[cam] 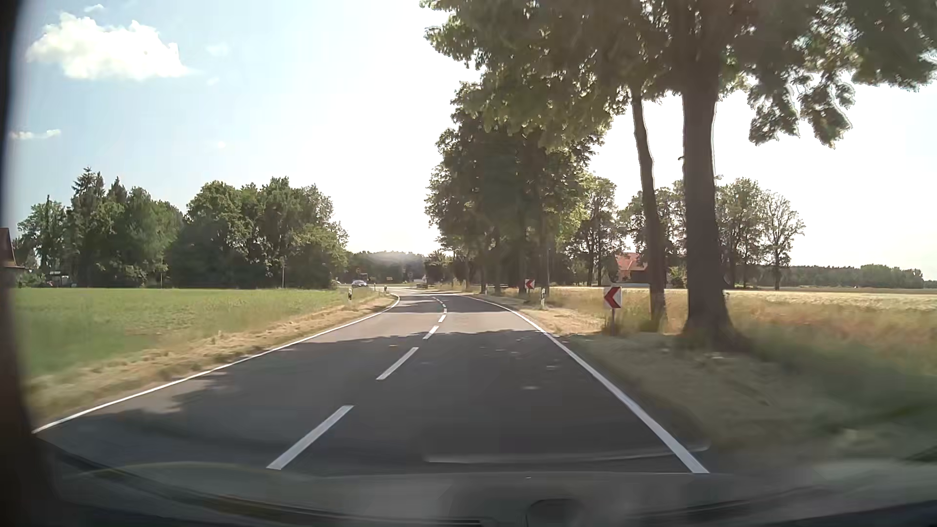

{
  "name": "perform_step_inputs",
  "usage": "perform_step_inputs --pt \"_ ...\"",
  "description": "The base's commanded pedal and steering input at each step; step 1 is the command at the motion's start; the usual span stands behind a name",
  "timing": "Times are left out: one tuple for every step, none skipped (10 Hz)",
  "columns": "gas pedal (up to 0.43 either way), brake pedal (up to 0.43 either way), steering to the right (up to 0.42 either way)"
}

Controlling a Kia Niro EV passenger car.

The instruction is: Follow the waypoints while adhering to traffic rules and regulations

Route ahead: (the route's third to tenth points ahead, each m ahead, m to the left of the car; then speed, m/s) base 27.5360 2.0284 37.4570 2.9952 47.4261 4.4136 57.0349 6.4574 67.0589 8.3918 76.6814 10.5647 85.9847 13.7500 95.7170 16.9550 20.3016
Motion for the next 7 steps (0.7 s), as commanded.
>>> perform_step_inputs --pt "0.0 0.006 -0.013" --pt "0.0 0.006 -0.016" --pt "0.0 0.006 -0.018" --pt "0.0 0.006 -0.018" --pt "0.0 0.006 -0.019" --pt "0.0 0.006 -0.018" --pt "0.0 0.006 -0.019"
